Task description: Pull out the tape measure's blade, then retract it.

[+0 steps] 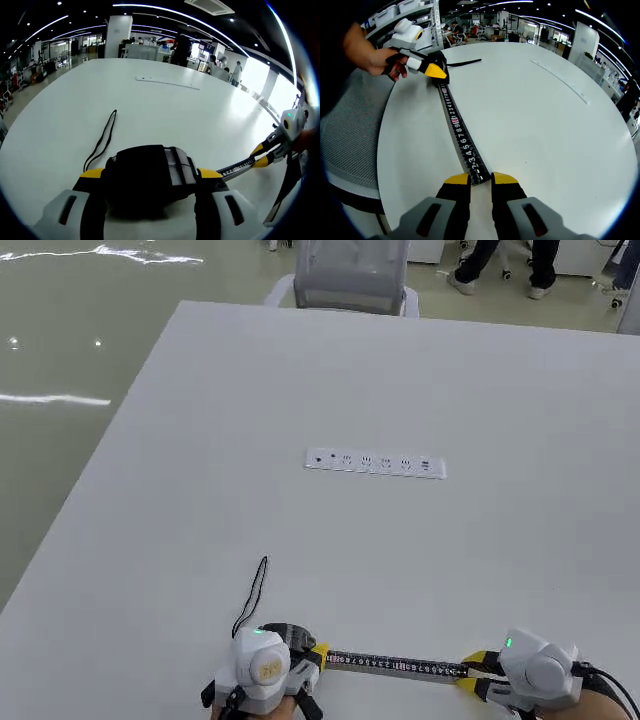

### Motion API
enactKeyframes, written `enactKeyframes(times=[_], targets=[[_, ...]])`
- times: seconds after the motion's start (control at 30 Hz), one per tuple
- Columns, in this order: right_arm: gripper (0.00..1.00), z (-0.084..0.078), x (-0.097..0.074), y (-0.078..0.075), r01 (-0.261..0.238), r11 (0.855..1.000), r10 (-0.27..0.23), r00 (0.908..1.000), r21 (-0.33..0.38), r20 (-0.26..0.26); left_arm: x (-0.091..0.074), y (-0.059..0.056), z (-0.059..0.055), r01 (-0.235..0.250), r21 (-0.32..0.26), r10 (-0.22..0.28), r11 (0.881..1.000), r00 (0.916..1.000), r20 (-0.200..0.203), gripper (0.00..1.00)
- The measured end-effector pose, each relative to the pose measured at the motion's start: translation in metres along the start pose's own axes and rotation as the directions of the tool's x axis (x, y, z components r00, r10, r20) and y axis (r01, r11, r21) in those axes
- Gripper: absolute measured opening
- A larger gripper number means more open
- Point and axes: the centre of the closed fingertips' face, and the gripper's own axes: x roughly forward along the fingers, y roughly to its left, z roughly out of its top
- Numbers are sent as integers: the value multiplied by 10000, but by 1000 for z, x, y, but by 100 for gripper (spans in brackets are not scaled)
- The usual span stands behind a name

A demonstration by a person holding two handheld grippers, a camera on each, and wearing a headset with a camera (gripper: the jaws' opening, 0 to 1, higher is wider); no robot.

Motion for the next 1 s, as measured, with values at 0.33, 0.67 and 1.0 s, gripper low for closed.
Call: enactKeyframes(times=[0.33, 0.67, 1.0], targets=[[15, 1, 0, 1, 18, 10000, -18, 10000, 28, -2, 0, 3, -1, -383, -220, 378, 9990, 9990, -217, 71], [15, 0, 0, 0, 46, 10000, -46, 10000, -9, -37, -1, 4, -2, -474, -10, 474, 9989, 9985, -260, 69], [14, 2, 0, 2, 40, 9997, -47, 9996, -258, -262, -2, 2, -1, -393, 81, 395, 9992, 9989, -260, 67]])
